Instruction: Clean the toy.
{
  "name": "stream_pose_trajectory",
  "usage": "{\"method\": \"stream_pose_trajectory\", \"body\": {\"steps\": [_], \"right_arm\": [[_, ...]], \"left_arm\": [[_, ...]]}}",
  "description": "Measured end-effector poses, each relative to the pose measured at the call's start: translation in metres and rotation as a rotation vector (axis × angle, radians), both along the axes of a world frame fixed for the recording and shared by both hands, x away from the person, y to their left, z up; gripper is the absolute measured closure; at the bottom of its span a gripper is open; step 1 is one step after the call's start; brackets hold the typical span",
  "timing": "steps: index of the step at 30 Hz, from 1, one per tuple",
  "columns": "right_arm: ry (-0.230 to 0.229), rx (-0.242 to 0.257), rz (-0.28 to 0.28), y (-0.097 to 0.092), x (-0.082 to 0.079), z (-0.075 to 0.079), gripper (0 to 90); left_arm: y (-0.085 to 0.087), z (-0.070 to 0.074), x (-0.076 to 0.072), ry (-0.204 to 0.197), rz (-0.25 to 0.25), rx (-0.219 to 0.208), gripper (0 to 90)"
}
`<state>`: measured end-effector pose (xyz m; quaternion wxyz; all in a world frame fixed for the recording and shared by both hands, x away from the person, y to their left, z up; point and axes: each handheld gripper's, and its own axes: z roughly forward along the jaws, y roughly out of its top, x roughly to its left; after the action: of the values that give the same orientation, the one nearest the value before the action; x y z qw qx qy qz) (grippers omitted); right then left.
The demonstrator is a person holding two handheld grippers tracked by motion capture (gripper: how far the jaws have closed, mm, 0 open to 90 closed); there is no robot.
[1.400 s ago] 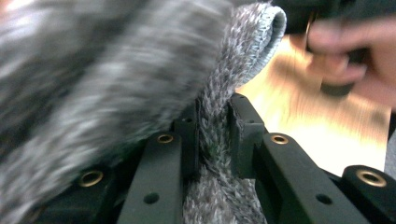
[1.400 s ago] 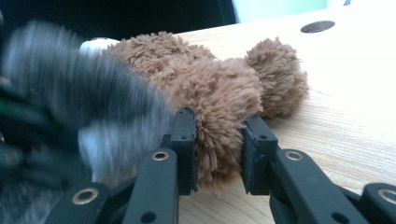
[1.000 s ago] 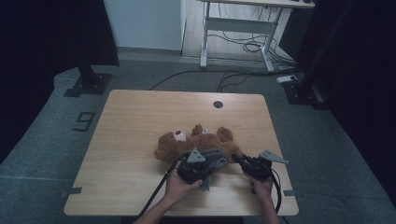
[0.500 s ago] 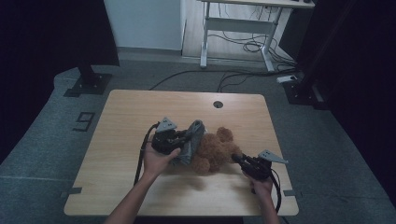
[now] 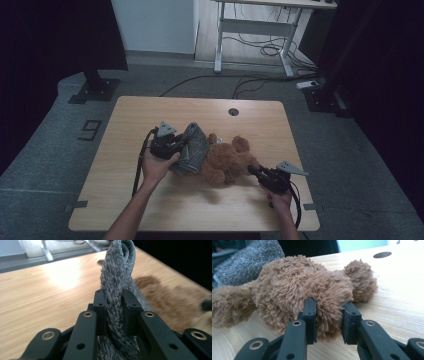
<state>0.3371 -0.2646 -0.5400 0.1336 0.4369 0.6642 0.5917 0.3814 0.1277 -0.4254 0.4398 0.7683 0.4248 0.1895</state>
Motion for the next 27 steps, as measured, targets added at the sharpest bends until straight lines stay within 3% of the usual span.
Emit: {"method": "stream_pose_trajectory", "body": {"steps": [3,7,10,13,15,17,20,27], "right_arm": [[0.0,-0.004,0.002,0.0,0.0,0.0,69.1],[0.002,-0.013,0.01,0.0,0.0,-0.001,68.3],[0.001,-0.019,0.019,0.0,-0.001,-0.001,68.3],[0.005,-0.019,0.027,0.0,-0.003,0.0,66.5],[0.001,-0.027,0.033,0.0,-0.004,0.002,59.0],[-0.009,-0.051,0.028,0.0,-0.007,0.008,45.1],[-0.038,-0.082,-0.004,0.0,-0.011,0.019,30.0],[-0.021,-0.102,-0.006,0.015,-0.004,0.046,16.6]], "left_arm": [[-0.001,-0.014,0.004,0.034,0.007,0.035,75.4],[0.006,-0.025,0.001,0.052,0.009,-0.017,76.0],[0.009,-0.03,-0.005,0.044,0.007,-0.021,76.3],[0.014,-0.036,-0.01,0.045,0.006,-0.054,76.4],[0.018,-0.041,-0.013,0.047,0.002,-0.084,76.5],[0.021,-0.045,-0.016,0.064,-0.005,-0.135,76.6],[0.024,-0.05,-0.024,0.056,-0.017,-0.166,76.5],[0.027,-0.056,-0.037,0.043,-0.035,-0.192,76.4]]}}
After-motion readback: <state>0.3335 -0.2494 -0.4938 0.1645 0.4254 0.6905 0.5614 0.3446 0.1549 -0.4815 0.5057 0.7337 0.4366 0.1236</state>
